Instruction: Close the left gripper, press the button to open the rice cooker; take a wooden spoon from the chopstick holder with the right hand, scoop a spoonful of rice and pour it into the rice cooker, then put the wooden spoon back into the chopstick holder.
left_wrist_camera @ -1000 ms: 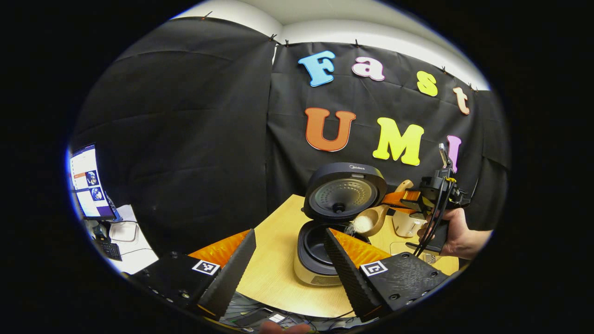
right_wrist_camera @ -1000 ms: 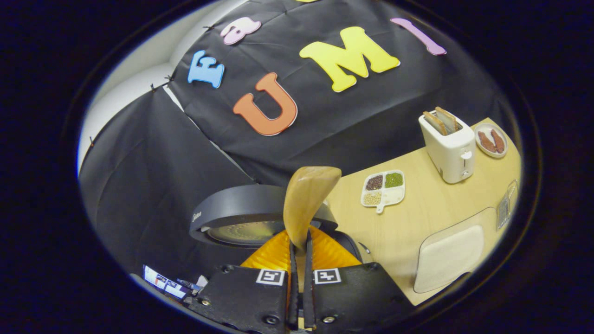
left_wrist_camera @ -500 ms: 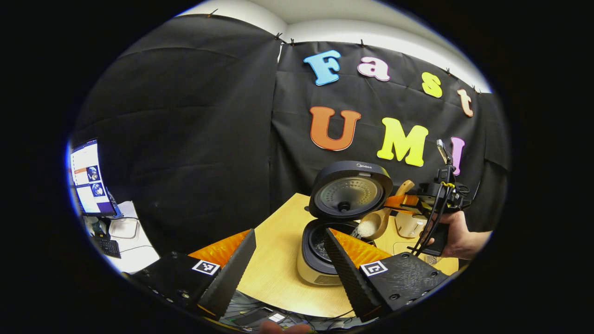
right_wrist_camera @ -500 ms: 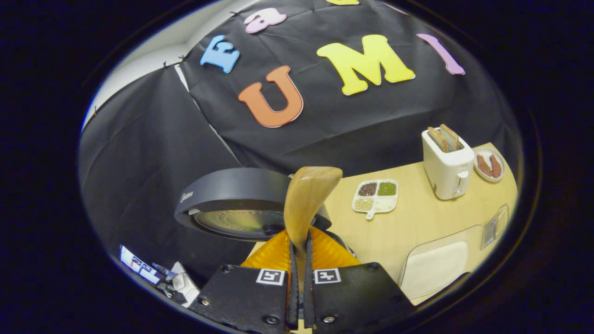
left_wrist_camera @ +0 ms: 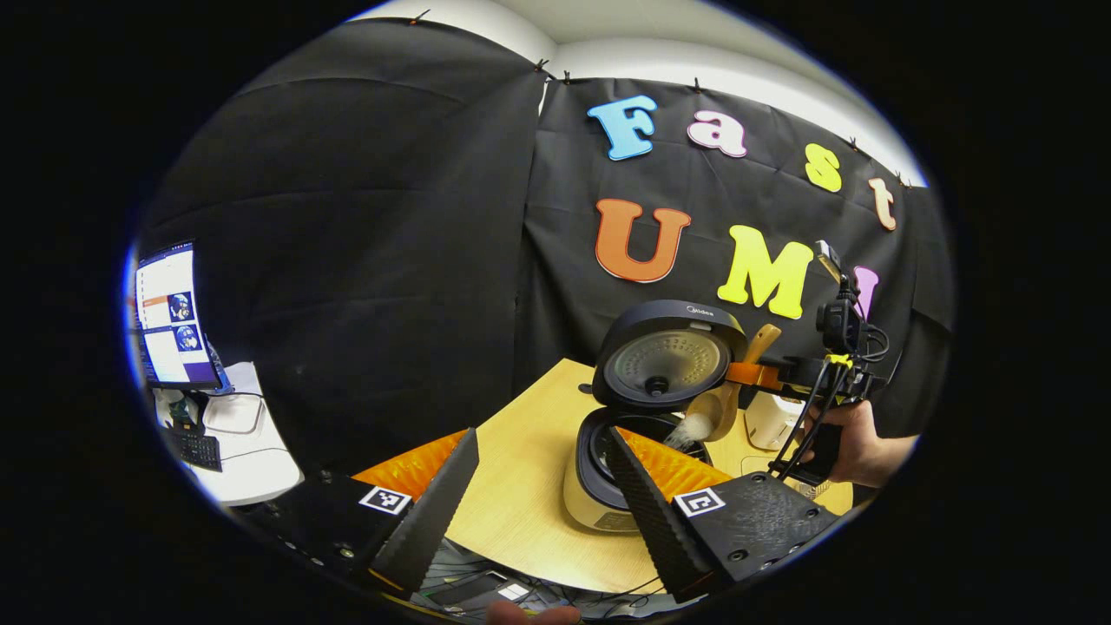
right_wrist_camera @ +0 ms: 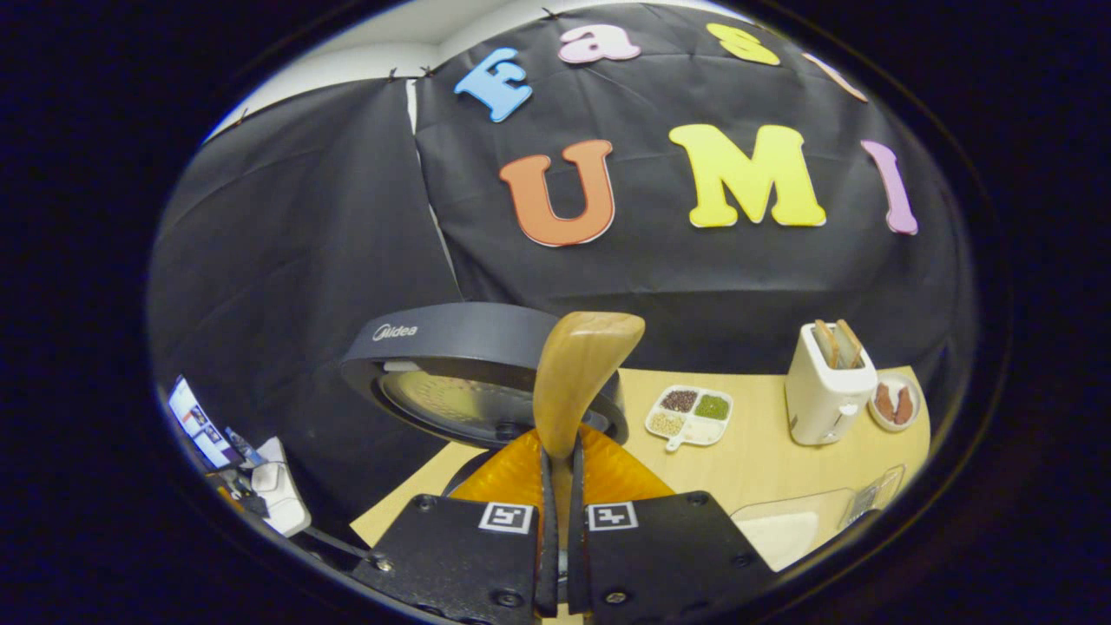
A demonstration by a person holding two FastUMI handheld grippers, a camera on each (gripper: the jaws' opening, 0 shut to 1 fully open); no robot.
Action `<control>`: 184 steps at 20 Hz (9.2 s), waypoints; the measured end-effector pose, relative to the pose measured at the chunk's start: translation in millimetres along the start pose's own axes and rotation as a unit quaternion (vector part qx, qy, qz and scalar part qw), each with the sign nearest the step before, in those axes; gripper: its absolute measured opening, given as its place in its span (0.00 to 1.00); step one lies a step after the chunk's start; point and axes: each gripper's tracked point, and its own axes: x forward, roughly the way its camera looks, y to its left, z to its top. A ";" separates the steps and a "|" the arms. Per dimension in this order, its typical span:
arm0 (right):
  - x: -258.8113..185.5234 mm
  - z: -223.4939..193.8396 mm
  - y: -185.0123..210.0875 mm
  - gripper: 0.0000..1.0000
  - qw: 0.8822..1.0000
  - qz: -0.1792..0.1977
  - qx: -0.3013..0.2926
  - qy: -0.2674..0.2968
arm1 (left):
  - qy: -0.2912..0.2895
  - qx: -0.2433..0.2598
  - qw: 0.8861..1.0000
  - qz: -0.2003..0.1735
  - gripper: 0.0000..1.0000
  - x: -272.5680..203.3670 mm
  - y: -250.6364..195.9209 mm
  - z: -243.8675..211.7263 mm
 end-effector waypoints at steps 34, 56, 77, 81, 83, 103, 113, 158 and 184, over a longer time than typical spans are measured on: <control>-132.4 41.9 -113.5 0.10 0.996 -0.017 0.012 -0.082 | -0.017 0.043 0.997 -0.065 0.95 -8.0 -99.9 -0.1; -148.9 -134.0 -464.4 0.10 0.958 -0.236 0.163 0.030 | -0.030 0.061 0.997 -0.048 0.95 22.2 -204.1 4.5; -174.8 -138.0 -478.7 0.85 0.954 -0.267 0.140 0.007 | -0.083 0.071 0.992 -0.066 0.95 44.9 -202.1 61.4; -217.7 -95.1 -473.6 0.89 0.951 -0.290 0.104 -0.034 | -0.107 0.060 0.990 -0.075 0.94 58.6 -200.4 86.7; -241.0 -75.3 -465.0 0.90 0.948 -0.301 0.085 -0.056 | -0.118 0.066 0.988 -0.075 0.95 71.1 -196.5 98.3; -347.6 -72.2 -359.7 1.00 0.939 -0.334 0.033 -0.072 | -0.015 0.079 0.994 -0.072 0.95 208.6 -168.8 94.0; -311.3 -71.6 -332.8 1.00 0.954 -0.290 0.015 -0.069 | 0.099 0.091 0.988 -0.073 0.96 150.4 -157.4 29.2; -245.7 -6.8 -366.8 1.00 0.975 -0.182 0.020 -0.128 | 0.010 0.085 0.996 -0.011 0.96 78.0 -180.4 -27.9; -390.9 -22.1 -148.7 1.00 0.943 -0.275 -0.001 -0.189 | -0.151 0.089 0.955 -0.238 0.96 -68.0 -205.4 51.8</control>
